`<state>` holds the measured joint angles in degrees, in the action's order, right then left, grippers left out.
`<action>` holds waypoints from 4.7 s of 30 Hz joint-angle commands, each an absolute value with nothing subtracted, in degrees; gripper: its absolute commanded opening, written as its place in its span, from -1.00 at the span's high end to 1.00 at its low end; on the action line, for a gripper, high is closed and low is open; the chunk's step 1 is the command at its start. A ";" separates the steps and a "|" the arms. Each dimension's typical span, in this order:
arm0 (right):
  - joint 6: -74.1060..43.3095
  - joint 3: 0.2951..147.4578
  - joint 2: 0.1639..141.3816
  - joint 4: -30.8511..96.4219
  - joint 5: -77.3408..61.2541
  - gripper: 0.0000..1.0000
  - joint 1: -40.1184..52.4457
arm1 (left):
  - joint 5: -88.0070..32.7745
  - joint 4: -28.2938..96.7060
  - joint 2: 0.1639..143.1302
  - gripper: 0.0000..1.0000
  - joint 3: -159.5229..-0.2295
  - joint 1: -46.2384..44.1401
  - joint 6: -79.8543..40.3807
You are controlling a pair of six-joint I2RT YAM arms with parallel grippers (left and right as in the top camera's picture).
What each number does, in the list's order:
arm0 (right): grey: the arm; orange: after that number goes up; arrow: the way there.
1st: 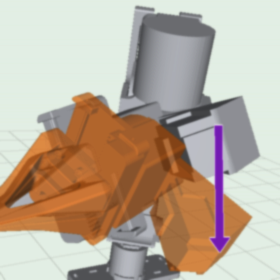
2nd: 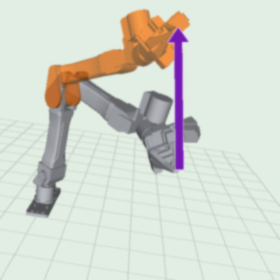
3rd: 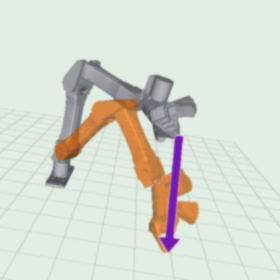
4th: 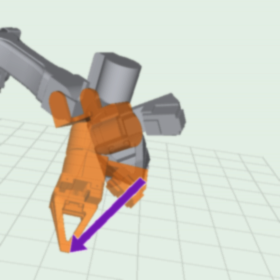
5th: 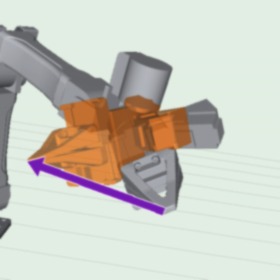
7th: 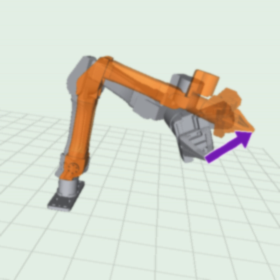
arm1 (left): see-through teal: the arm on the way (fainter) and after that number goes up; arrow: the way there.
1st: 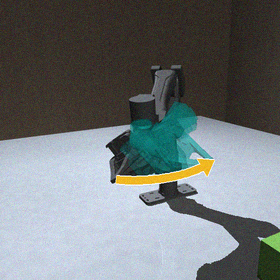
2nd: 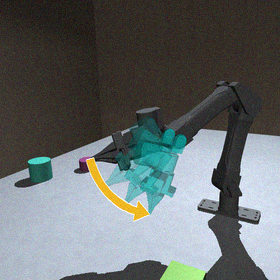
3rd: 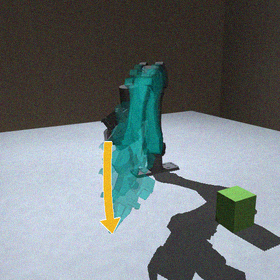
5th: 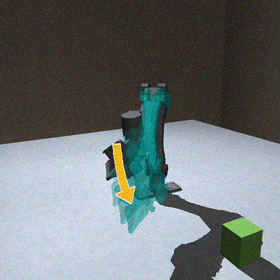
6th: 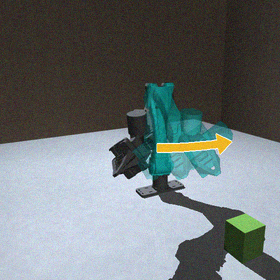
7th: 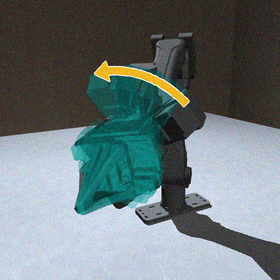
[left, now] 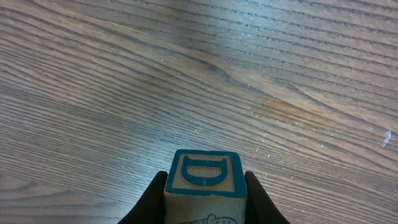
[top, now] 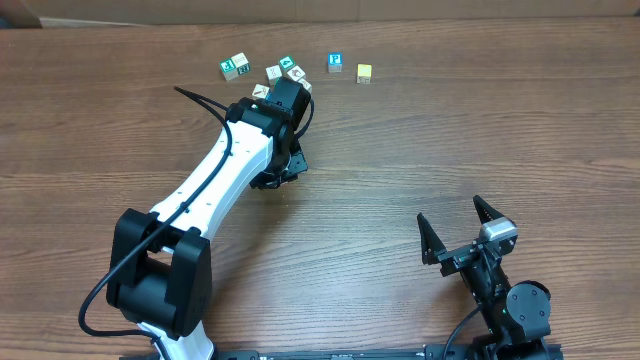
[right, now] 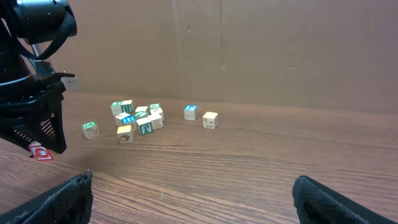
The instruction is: Form a horizontal line
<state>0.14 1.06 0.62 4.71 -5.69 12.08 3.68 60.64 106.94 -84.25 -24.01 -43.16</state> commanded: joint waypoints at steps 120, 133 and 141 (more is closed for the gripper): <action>-0.16 0.47 0.16 4.40 -5.26 -1.00 11.88 | 6.57 52.21 109.40 0.91 -81.69 -27.79 -37.56; -0.16 0.47 0.16 4.40 -5.23 -1.00 11.88 | 6.57 52.16 109.40 0.92 -81.69 -27.79 -33.39; -0.16 0.47 0.16 4.40 -5.26 -1.00 11.88 | 6.55 51.92 109.40 0.91 -81.69 -27.79 -33.85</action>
